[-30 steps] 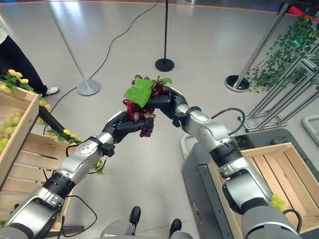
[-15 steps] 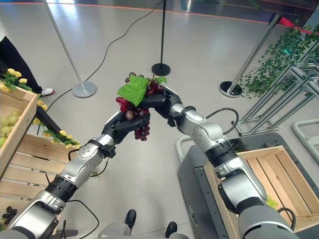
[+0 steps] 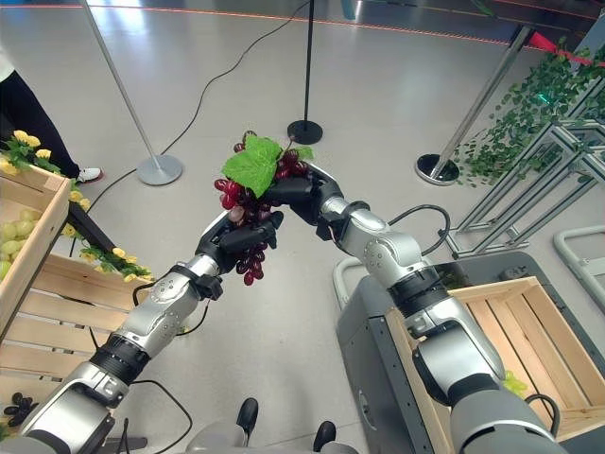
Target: Pick up the fruits from the basket on one side to the basket on the other side
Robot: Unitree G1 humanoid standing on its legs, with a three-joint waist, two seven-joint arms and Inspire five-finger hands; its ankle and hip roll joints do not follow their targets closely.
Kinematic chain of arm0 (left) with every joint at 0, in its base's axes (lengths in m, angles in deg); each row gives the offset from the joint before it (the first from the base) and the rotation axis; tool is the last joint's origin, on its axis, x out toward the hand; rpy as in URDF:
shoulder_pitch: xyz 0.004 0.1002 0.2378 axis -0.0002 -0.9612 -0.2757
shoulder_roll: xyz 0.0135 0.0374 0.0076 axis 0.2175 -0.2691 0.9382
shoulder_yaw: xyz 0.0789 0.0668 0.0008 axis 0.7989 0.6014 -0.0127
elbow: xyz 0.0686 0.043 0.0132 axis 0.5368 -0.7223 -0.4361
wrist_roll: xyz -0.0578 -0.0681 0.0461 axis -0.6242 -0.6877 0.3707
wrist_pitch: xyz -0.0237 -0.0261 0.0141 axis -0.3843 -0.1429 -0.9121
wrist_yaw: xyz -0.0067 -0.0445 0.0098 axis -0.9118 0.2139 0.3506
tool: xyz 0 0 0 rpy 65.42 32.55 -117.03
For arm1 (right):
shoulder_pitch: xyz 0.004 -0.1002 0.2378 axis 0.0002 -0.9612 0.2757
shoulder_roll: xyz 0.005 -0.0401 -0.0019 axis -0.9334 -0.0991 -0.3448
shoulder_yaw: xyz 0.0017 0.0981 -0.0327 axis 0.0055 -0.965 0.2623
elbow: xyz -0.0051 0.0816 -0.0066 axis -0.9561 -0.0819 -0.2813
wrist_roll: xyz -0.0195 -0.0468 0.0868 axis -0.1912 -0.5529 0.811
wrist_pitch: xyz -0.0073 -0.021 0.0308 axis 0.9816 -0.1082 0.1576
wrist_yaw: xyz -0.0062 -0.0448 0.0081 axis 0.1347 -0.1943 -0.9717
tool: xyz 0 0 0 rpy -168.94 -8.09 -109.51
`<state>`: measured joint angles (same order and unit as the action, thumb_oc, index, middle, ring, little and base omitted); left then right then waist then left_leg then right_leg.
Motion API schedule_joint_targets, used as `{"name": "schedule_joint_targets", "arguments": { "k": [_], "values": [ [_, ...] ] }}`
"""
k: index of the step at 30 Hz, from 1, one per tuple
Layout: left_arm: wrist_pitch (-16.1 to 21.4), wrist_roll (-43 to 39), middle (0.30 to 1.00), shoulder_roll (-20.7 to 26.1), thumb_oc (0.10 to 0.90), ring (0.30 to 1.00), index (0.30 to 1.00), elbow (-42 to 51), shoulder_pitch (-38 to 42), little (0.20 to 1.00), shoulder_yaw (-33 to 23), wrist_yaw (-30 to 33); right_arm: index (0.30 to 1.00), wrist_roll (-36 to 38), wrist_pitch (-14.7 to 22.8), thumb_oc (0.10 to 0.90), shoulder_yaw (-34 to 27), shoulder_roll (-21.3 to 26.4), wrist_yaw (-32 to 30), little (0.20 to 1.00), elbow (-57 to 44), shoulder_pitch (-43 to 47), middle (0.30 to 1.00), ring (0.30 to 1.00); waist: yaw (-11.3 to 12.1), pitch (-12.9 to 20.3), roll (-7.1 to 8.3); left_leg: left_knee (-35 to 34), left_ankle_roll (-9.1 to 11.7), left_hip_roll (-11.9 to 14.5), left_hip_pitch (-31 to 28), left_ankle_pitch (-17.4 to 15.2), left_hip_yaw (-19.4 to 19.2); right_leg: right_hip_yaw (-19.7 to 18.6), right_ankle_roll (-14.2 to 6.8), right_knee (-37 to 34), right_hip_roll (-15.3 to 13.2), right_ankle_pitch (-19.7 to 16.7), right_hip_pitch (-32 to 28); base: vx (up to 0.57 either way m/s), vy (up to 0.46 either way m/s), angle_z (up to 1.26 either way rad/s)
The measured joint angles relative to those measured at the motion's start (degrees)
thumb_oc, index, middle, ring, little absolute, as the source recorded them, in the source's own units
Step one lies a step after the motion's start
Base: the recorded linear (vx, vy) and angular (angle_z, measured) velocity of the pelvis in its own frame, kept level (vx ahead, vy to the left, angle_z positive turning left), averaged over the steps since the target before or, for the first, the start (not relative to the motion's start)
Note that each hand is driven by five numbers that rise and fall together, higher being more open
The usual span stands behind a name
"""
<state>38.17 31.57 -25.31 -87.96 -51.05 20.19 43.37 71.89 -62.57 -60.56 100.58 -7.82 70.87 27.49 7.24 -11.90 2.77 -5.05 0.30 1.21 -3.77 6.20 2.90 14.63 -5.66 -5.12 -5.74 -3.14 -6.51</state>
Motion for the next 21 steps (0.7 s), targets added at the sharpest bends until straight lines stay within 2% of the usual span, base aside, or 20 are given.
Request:
{"name": "schedule_joint_targets", "arguments": {
  "k": [6,11,14,20,21],
  "values": [
    [0.0,0.2,0.300,-0.1,0.400,0.300,0.300,0.0,-0.1,0.300,0.0,1.2,0.900,-3.1,-0.5,0.800,0.0,0.3,0.0,0.900,0.0,0.6,0.900,0.900,-0.1,0.0,0.00,0.0,0.0,0.0,0.0,0.0,0.0,0.0,0.0,0.0,0.0,0.0,0.0,0.00,0.000,0.00],
    [0.0,1.0,0.300,-0.3,0.400,0.300,0.300,0.0,-0.2,0.300,0.0,2.7,0.900,-9.5,-1.5,0.800,0.0,0.9,0.2,0.900,0.2,2.2,0.900,0.900,-0.1,0.0,0.00,0.0,0.0,0.0,-0.1,0.0,0.0,0.0,0.0,0.0,0.0,0.0,0.0,0.00,0.000,0.00],
    [0.0,2.6,0.300,-0.3,0.400,0.300,0.300,0.0,-0.8,0.300,0.0,3.4,0.900,-13.8,-2.2,0.800,0.2,2.9,0.1,0.900,1.8,3.2,0.900,0.900,-0.1,0.0,0.00,0.0,0.0,-0.1,-0.1,0.0,-0.1,-0.1,-0.1,0.0,0.0,0.0,0.0,0.00,0.000,0.00],
    [0.0,4.6,0.300,-0.2,0.400,0.300,0.300,0.0,-1.5,0.300,0.0,4.1,0.900,-14.2,-3.4,0.800,0.2,4.8,0.0,0.900,4.7,1.6,0.900,0.900,-0.4,0.0,0.00,0.0,-0.1,0.0,-0.2,0.0,-0.1,-0.2,-0.1,0.0,0.0,0.0,0.0,0.00,0.000,0.00],
    [0.0,4.6,0.300,-0.2,0.400,0.300,0.300,0.0,-1.7,0.300,-0.5,4.6,0.900,-16.1,-3.4,0.800,0.1,5.0,0.0,0.900,4.7,0.4,0.900,0.900,-0.4,0.0,0.00,0.0,-0.1,0.0,-0.2,-0.1,-0.1,-0.2,-0.1,0.0,0.0,0.0,0.0,0.00,0.000,0.00]
  ]
}}
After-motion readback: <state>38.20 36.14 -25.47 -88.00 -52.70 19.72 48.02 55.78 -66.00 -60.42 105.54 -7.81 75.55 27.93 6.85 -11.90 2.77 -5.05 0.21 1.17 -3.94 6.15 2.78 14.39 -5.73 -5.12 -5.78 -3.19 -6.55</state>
